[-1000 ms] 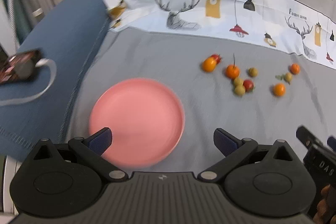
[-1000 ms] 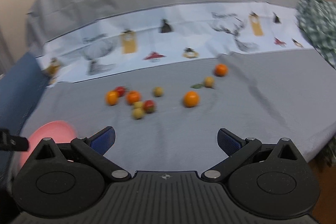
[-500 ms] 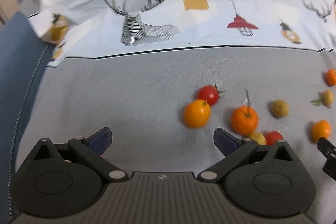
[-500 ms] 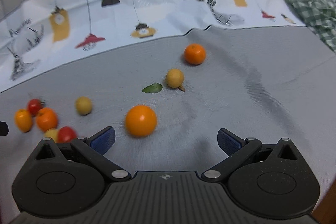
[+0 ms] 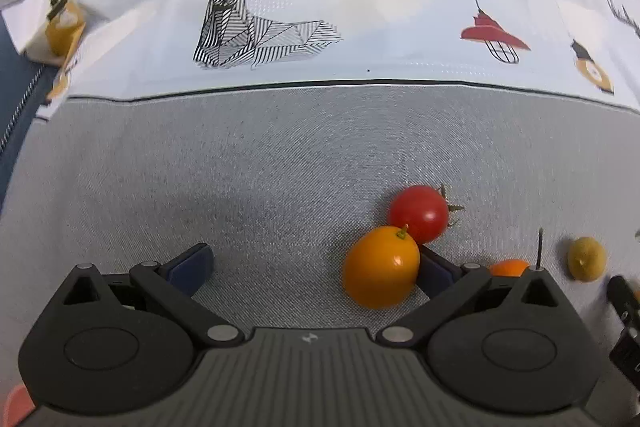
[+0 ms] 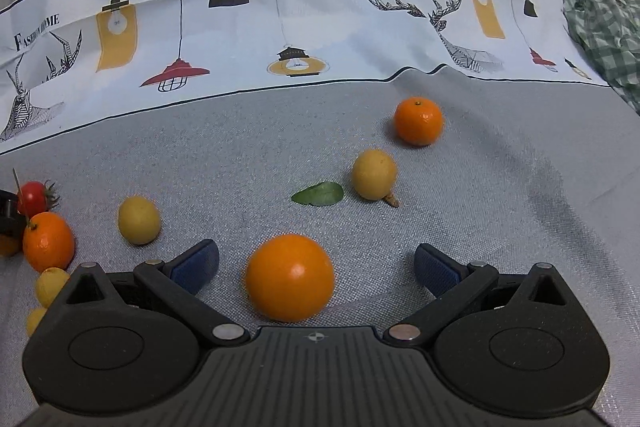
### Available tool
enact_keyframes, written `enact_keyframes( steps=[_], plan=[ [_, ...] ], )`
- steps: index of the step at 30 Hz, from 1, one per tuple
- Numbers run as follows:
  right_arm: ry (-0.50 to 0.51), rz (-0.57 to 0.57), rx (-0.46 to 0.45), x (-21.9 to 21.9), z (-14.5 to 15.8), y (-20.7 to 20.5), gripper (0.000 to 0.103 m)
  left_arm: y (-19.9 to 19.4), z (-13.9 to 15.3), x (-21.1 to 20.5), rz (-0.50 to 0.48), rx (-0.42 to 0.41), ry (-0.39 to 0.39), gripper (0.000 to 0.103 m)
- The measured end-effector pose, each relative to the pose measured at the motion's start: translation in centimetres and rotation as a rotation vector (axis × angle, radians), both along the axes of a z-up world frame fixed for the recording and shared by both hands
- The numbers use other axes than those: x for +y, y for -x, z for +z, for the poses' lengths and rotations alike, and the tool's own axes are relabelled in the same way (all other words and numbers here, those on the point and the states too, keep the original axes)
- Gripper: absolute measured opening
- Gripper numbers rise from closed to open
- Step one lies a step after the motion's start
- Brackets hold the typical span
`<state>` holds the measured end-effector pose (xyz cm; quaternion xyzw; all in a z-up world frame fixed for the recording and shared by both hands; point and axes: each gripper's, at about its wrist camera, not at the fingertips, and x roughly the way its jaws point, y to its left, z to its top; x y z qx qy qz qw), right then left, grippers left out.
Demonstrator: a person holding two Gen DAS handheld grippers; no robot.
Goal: Organize fruits
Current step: 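Grasp an orange mandarin with the right tool while the left tool grasps another orange mandarin, then carry both held mandarins over the pink plate with both tools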
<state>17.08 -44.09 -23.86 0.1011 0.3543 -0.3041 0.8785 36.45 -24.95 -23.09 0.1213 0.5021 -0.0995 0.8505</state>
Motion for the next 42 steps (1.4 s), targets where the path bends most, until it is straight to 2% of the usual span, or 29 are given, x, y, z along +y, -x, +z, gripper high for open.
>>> enact_keyframes(
  steps=[4,10,11,12,13,14,15,16,22,28,33,39,42],
  plan=[
    [0.003,0.001,-0.004,0.2,0.0,0.4,0.102,0.4,0.1,-0.4,-0.006,-0.016,-0.005,0.103],
    [0.010,0.003,-0.005,0.2,0.0,0.4,0.102,0.1,0.3,-0.5,0.003,0.009,-0.016,0.103],
    [0.011,0.009,0.003,0.3,0.1,0.4,0.102,0.2,0.4,-0.6,-0.006,0.010,-0.021,0.097],
    [0.001,0.011,0.014,0.4,0.3,0.6,0.102,0.4,0.7,-0.7,-0.021,0.005,-0.010,0.076],
    [-0.011,0.009,0.020,0.5,0.4,0.8,0.099,0.7,1.2,-0.7,-0.034,-0.001,0.012,0.061],
    [-0.016,0.006,0.020,0.7,0.6,1.0,0.079,0.8,1.5,-0.9,-0.042,0.003,0.018,0.039],
    [-0.006,0.012,0.009,1.1,0.8,1.3,0.068,0.9,1.8,-1.0,-0.037,0.016,0.016,0.038],
    [0.007,0.034,-0.001,1.5,1.1,1.4,0.040,1.0,1.9,-0.8,-0.032,0.023,0.034,0.038],
    [0.001,0.039,-0.021,1.5,2.8,2.4,0.040,3.5,5.1,0.6,-0.044,-0.026,0.095,0.038],
    [-0.010,0.090,-0.084,4.3,7.5,6.9,0.040,9.1,10.8,3.9,-0.059,-0.086,0.135,0.038],
    [-0.048,0.226,-0.087,9.2,10.8,11.5,0.040,16.3,15.2,8.7,-0.029,-0.091,0.150,0.038],
    [-0.115,0.403,-0.071,15.9,14.0,15.9,0.040,24.2,17.2,15.3,0.065,-0.058,0.117,0.038],
    [-0.167,0.469,-0.059,18.7,15.3,17.3,0.040,27.7,17.7,18.4,0.103,-0.092,0.067,0.038]
  ],
)
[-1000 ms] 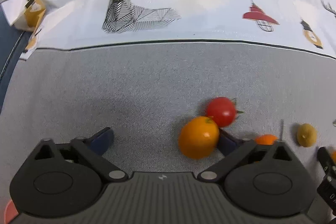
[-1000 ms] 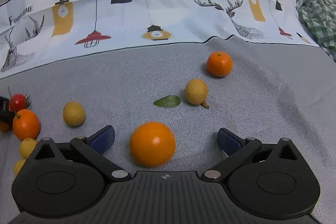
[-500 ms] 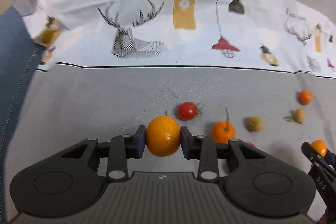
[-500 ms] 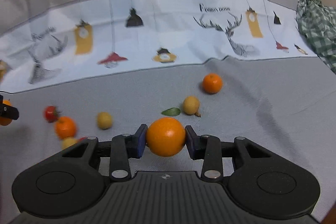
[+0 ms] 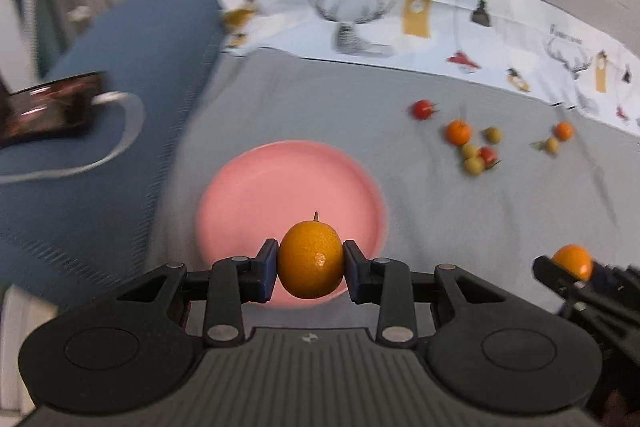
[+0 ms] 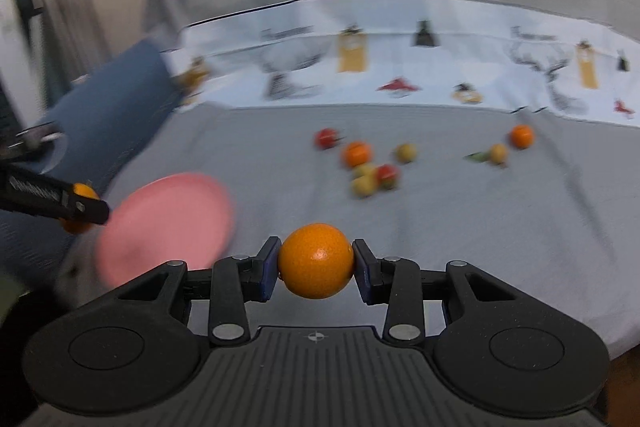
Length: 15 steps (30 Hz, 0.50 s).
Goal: Organize fruits
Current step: 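Carry both held mandarins over the pink plate with both tools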
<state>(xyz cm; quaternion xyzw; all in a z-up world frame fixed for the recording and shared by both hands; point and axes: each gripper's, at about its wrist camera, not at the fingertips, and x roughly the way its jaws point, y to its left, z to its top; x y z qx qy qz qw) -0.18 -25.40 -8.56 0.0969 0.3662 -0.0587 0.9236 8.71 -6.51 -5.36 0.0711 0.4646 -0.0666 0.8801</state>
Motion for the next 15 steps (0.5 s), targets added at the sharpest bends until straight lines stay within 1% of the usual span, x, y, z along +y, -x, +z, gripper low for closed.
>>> enact_keyframes(
  steps=[2,6,9,15],
  plan=[
    [-0.019,0.044,0.006,2.0,0.8,1.0,0.040,1.9,0.3,1.8,0.020,-0.026,-0.022,0.038],
    [0.035,0.113,-0.019,5.5,2.4,2.4,0.040,5.2,1.1,4.9,0.053,-0.048,0.005,0.038],
    [0.083,0.142,-0.050,7.3,3.7,3.4,0.040,6.7,1.7,6.2,0.069,-0.068,0.024,0.038],
    [0.138,0.168,-0.083,8.8,5.1,5.0,0.040,8.3,2.8,7.3,0.081,-0.112,0.063,0.038]
  ],
)
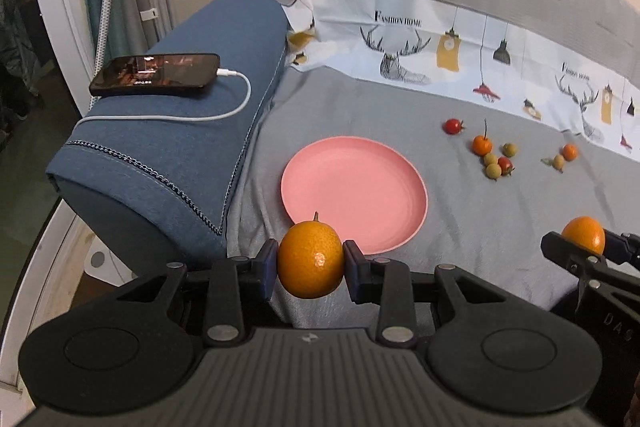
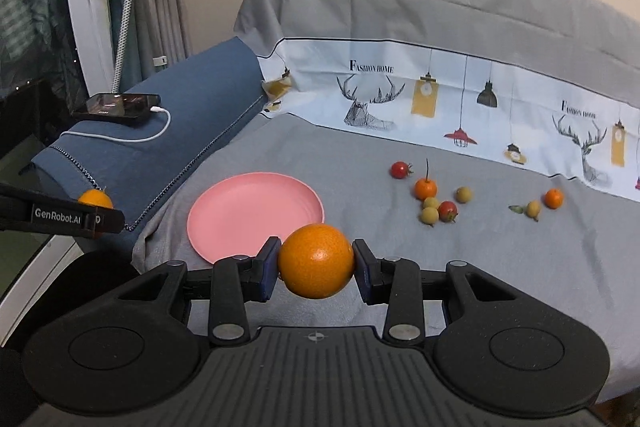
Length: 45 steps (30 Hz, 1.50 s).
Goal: Organize fruits
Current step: 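Carry both held mandarins over the pink plate with both tools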
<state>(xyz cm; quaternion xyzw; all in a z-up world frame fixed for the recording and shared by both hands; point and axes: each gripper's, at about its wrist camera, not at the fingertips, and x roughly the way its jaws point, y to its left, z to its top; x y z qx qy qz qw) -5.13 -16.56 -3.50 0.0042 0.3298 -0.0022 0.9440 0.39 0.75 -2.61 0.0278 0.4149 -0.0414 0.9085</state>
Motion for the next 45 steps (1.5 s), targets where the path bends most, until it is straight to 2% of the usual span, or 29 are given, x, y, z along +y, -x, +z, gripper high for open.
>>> enact_keyframes(
  steps=[6,25,45],
  plan=[
    [0.022,-0.002,-0.004,0.3,0.4,0.3,0.040,0.5,0.5,-0.1,-0.002,-0.027,0.014,0.038],
    [0.025,-0.004,0.061,0.1,-1.3,-1.8,0.040,-3.6,-1.3,0.0,0.021,0.075,-0.021,0.038],
    [-0.008,0.029,0.133,0.9,-4.8,-9.0,0.040,-10.3,-4.3,-1.5,0.005,0.158,-0.048,0.038]
  ],
)
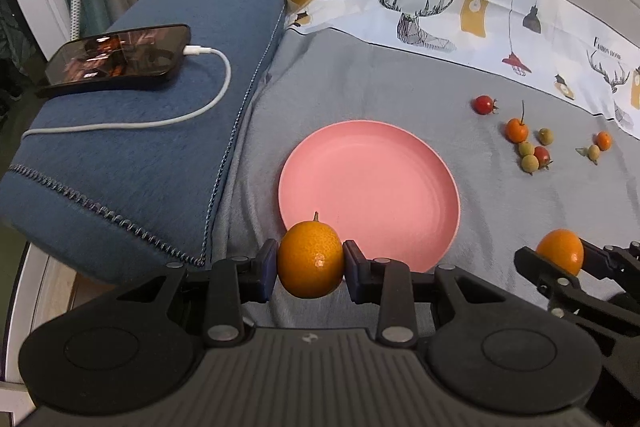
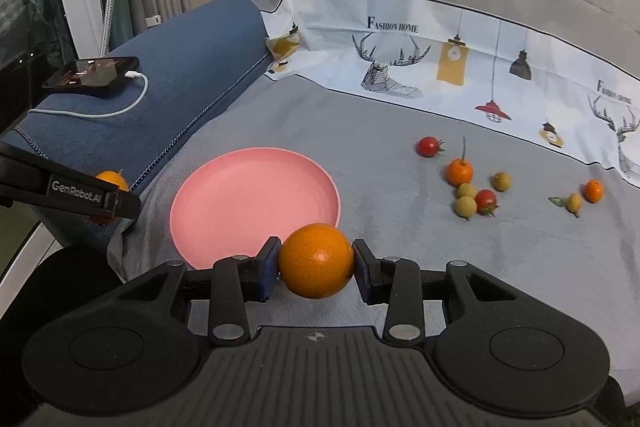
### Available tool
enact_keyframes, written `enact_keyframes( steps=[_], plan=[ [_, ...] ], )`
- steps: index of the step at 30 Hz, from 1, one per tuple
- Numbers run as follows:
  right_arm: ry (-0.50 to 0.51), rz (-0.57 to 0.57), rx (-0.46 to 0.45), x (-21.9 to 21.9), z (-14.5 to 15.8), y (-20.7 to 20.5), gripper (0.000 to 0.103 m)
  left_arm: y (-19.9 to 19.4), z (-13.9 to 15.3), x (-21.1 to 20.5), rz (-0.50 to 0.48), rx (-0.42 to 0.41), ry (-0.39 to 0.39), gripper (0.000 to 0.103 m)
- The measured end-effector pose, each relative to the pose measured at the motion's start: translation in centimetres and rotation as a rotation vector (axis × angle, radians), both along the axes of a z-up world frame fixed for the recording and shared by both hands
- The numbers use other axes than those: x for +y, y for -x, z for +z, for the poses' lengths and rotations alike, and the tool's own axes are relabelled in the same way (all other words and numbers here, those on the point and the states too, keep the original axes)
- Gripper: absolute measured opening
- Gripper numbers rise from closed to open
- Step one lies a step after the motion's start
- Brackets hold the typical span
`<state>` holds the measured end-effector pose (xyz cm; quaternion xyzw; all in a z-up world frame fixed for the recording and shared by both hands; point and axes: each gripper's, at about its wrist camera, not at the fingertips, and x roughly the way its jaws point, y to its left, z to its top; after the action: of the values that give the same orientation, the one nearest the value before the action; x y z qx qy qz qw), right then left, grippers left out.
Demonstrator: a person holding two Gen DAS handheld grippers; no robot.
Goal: Organize fruits
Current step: 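Carry both held mandarins over the pink plate with both tools, then open the right tool over the pink plate while the left tool releases its mandarin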
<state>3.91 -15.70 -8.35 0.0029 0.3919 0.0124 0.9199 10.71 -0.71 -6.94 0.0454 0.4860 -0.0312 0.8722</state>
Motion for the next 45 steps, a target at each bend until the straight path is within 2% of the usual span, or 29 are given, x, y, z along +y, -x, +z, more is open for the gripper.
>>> enact_keyframes(
  steps=[16,32,34,35,36,38,41,45],
  plan=[
    [0.012,0.052,0.079,1.3,-4.6,-6.5,0.040,-6.4,-4.3,-1.4,-0.032,0.070,-0.030,0.038],
    [0.049,0.092,0.135,2.2,-7.6,-9.5,0.040,-10.3,-8.1,-1.4,-0.047,0.112,-0.083,0.039],
    [0.055,0.091,0.131,2.1,-7.6,-10.0,0.040,-10.3,-7.7,-1.5,-0.062,0.085,-0.089,0.057],
    [0.051,0.093,0.133,2.0,-7.6,-10.2,0.042,-10.3,-7.4,-1.6,-0.070,0.067,-0.089,0.083],
    [0.045,0.092,0.130,1.8,-7.5,-10.3,0.046,-10.2,-7.0,-1.6,-0.072,0.044,-0.090,0.103],
    [0.031,0.082,0.118,1.5,-7.0,-10.4,0.075,-9.6,-6.1,-1.5,-0.063,-0.019,-0.097,0.103],
    [0.027,0.068,0.096,1.2,-6.0,-9.7,0.083,-8.8,-5.4,-1.6,-0.085,-0.013,-0.099,0.103],
    [0.014,0.061,0.122,1.0,-5.0,-7.4,0.090,-6.4,-4.5,-1.4,-0.097,0.002,-0.087,0.103]
  ],
)
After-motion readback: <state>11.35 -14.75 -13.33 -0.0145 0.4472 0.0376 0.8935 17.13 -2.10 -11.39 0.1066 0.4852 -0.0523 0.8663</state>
